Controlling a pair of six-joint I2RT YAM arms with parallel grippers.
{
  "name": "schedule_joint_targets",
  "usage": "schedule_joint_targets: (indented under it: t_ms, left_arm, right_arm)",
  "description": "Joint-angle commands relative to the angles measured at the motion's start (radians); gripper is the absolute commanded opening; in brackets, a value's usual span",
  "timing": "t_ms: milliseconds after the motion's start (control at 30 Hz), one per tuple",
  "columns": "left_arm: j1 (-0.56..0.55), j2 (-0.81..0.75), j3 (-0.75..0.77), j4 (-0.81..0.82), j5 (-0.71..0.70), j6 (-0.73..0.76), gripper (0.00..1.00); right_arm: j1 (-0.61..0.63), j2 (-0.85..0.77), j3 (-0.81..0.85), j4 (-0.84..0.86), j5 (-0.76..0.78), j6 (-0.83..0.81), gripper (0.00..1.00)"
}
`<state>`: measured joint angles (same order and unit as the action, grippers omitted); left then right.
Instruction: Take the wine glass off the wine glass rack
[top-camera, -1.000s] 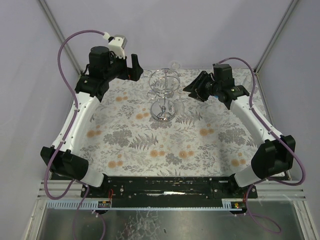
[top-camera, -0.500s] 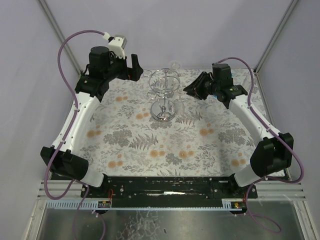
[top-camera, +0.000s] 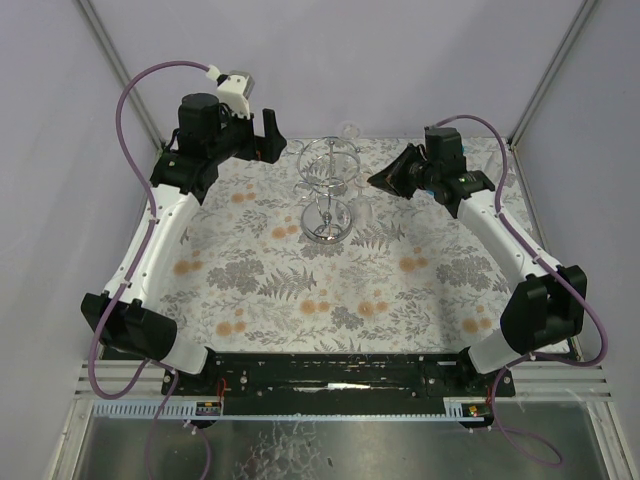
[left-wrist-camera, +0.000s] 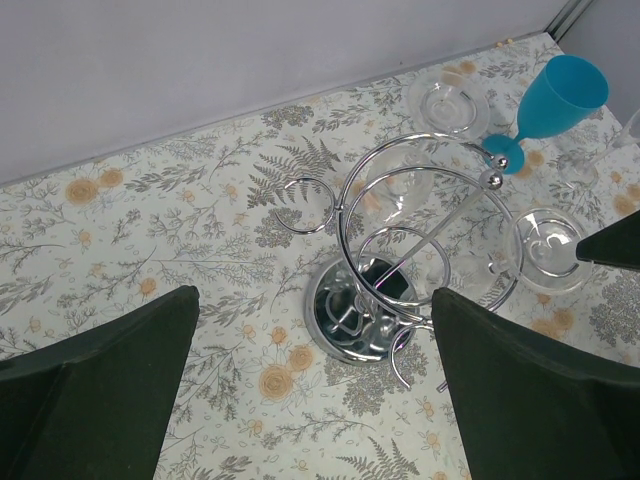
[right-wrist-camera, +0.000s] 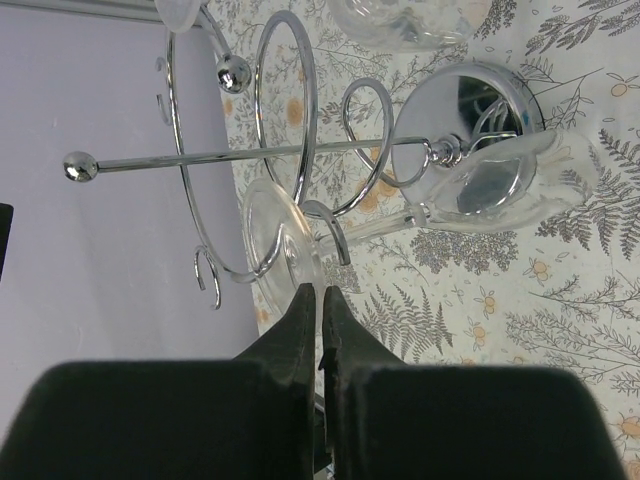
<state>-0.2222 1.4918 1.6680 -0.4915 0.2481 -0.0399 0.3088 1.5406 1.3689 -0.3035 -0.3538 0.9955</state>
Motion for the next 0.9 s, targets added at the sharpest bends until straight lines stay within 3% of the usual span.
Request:
schedule_joint_targets:
  t_ms: [0,867]
  left_arm:
    - [0.006,-0.030,-0.009,-0.004,0.010,0.017,0.98]
    - [0.005,-0.035,-0.010,-0.017,0.022,0.012,0.98]
  right_arm:
    - [0.011,-0.023,-0.014,0.042,-0.020,0.008,0.00]
    - [0.004,-0.117,-0.049,0.096,-0.015,0.071,0.00]
